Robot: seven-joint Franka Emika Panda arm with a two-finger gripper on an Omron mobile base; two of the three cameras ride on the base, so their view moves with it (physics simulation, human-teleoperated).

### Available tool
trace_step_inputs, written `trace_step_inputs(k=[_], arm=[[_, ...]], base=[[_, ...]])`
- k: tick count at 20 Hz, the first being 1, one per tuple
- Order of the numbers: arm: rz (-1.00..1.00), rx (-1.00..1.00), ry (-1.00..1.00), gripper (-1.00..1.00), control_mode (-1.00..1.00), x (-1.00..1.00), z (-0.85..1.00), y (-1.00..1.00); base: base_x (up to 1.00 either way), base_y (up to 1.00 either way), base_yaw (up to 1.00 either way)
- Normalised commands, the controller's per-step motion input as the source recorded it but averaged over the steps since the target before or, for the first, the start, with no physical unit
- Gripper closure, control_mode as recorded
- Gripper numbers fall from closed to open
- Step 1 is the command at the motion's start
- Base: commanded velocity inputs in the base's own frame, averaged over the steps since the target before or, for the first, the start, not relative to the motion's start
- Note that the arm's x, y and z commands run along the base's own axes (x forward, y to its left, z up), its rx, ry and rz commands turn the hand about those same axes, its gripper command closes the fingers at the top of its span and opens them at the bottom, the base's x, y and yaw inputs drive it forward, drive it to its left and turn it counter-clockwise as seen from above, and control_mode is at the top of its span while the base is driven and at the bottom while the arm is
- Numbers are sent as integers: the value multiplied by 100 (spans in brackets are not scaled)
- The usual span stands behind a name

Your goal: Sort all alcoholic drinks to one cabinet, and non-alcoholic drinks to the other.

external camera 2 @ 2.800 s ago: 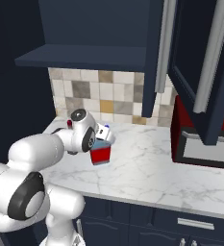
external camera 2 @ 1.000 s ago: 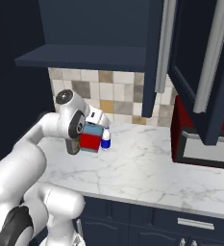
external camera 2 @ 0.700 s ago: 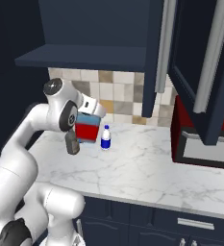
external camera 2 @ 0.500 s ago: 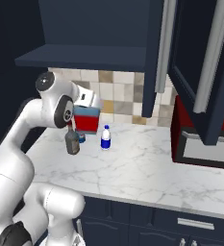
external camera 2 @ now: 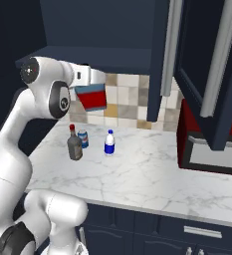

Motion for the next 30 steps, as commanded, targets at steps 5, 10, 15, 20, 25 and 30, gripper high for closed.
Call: trace_step_inputs(k=[5,10,15,20,25,30], arm=[[0,1,-2,100,-100,-12,99,0],[0,6,0,100,-100,1,70,-11],[0,-1,-4,100,-100,18,16,-31],[0,-5,-10,100,-100,31,2,-32],[0,-2,-14,100,-100,36,26,-14],[0,0,-1,100,-100,76,1,-9]], base=[[0,0,0],[0,0,0],[0,0,0],[0,0,0],[0,0,0],[0,0,0]])
